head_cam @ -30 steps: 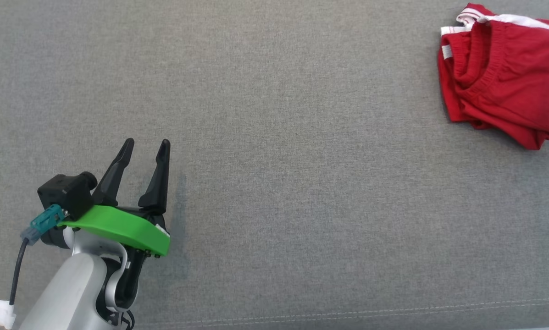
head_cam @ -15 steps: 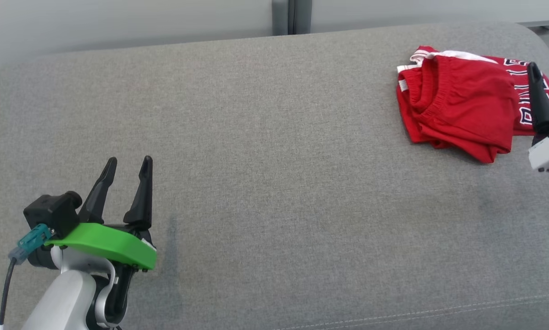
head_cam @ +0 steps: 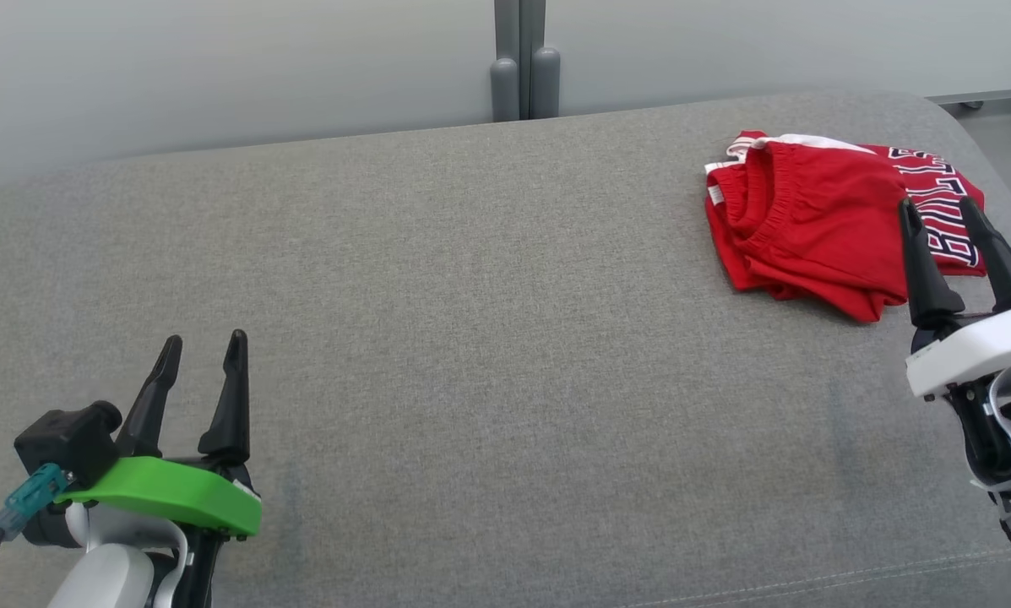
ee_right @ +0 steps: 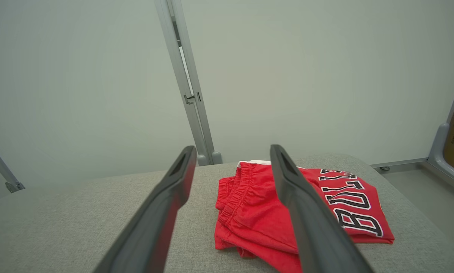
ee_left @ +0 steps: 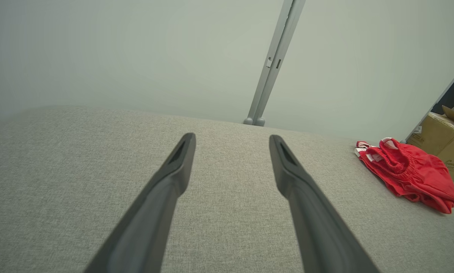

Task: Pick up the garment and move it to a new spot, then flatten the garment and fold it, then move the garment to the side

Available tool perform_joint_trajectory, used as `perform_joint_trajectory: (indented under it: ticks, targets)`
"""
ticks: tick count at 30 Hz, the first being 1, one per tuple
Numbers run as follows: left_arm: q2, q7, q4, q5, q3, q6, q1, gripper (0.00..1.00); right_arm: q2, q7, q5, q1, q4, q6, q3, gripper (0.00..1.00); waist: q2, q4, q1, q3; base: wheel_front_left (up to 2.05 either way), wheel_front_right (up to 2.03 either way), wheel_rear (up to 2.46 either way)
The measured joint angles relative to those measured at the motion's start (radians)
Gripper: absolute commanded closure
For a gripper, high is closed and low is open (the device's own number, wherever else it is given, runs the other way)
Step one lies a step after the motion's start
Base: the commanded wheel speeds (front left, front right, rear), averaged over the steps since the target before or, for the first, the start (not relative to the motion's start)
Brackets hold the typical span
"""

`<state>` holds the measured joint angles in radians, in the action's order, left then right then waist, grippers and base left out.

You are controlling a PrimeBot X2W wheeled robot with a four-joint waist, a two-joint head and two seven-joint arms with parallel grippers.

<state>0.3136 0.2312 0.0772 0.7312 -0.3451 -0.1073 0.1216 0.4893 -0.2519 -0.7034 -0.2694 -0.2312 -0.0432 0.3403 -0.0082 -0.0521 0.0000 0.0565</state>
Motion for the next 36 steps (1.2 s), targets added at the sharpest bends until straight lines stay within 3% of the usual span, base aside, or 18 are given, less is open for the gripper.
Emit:
perform_joint_trajectory:
  ticks: [12, 36]
  targets:
    - [-0.008, 0.008, -0.018, -0.015, 0.023, -0.008, -0.051, 0.0, -0.043, 0.0, 0.058, 0.128, 0.131, -0.038, -0.065, 0.0, 0.0, 0.003, -0.0001, -0.026, 0.0, 0.0, 0.0]
    - [-0.013, 0.009, -0.054, -0.055, 0.042, -0.012, -0.083, 0.0, -0.045, 0.0, 0.098, 0.242, 0.241, -0.055, -0.07, 0.0, 0.0, 0.017, -0.0001, -0.035, 0.0, 0.0, 0.0]
